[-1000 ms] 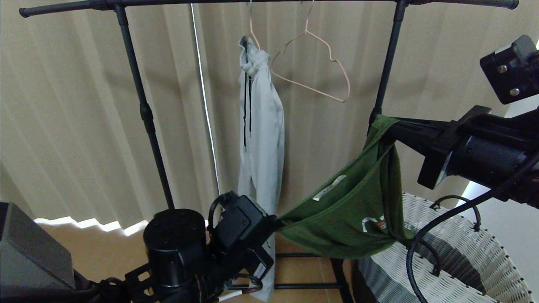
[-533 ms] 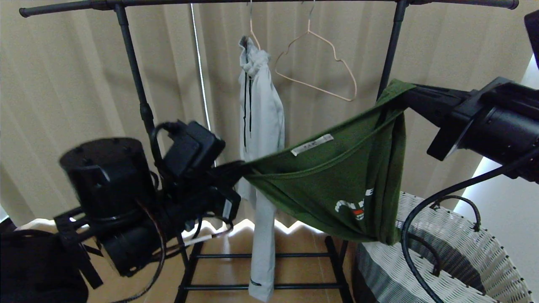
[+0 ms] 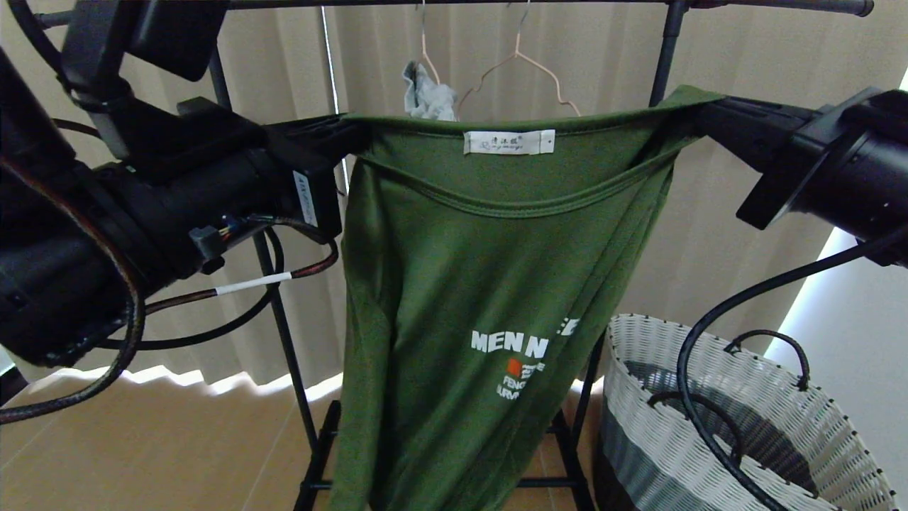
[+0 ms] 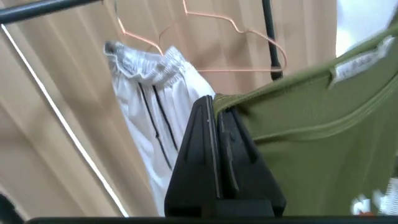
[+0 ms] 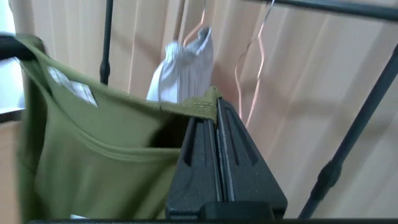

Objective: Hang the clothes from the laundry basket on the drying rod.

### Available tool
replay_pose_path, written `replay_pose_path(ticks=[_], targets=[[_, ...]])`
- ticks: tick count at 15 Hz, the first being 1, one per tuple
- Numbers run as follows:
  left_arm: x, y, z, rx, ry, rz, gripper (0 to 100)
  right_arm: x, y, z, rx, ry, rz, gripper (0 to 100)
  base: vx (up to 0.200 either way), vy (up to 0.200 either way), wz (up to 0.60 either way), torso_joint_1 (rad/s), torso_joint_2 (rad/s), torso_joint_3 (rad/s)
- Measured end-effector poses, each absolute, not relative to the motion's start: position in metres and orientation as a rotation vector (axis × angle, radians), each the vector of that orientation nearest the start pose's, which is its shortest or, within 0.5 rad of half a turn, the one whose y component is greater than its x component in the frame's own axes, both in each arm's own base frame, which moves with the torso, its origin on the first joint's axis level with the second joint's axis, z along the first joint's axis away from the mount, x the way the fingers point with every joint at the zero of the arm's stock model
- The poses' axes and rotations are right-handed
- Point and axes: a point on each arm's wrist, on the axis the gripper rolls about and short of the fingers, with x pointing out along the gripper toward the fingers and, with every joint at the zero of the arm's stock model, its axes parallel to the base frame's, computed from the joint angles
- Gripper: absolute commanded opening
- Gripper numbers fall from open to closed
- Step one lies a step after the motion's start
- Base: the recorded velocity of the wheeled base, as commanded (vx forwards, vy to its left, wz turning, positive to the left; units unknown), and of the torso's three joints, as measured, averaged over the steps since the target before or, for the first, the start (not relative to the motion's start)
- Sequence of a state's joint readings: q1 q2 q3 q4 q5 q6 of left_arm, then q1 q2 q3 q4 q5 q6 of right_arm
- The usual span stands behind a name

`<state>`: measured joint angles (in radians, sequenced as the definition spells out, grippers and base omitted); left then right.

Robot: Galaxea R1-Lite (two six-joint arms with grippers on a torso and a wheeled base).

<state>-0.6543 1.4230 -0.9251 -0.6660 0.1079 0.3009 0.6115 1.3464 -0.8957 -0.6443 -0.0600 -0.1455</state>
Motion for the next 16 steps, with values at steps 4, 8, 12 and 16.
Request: replay_pose_path(ticks=[4, 8, 12, 16], targets=[[0.187, -0.146, 0.298, 0.228, -0.222, -0.456, 0, 0.187, 0.123, 0.293, -0.09, -0.191, 0.515, 0, 0.0, 0.0, 0.0, 0.0, 0.0, 0.0], [0.185, -0.146, 0.297, 0.229, -0.223, -0.459, 0, 0.191, 0.118, 0.291, -0.089, -0.18, 0.49, 0, 0.0, 0.0, 0.0, 0.0, 0.0, 0.0], [0.185, -0.146, 0.295, 0.234, -0.217, -0.462, 0, 0.191, 0.118, 0.291, -0.086, -0.177, 0.488, 0, 0.0, 0.0, 0.0, 0.0, 0.0, 0.0], [0.185, -0.146, 0.293, 0.237, -0.21, -0.46, 0, 0.187, 0.116, 0.288, -0.088, -0.173, 0.487, 0, 0.0, 0.0, 0.0, 0.0, 0.0, 0.0]])
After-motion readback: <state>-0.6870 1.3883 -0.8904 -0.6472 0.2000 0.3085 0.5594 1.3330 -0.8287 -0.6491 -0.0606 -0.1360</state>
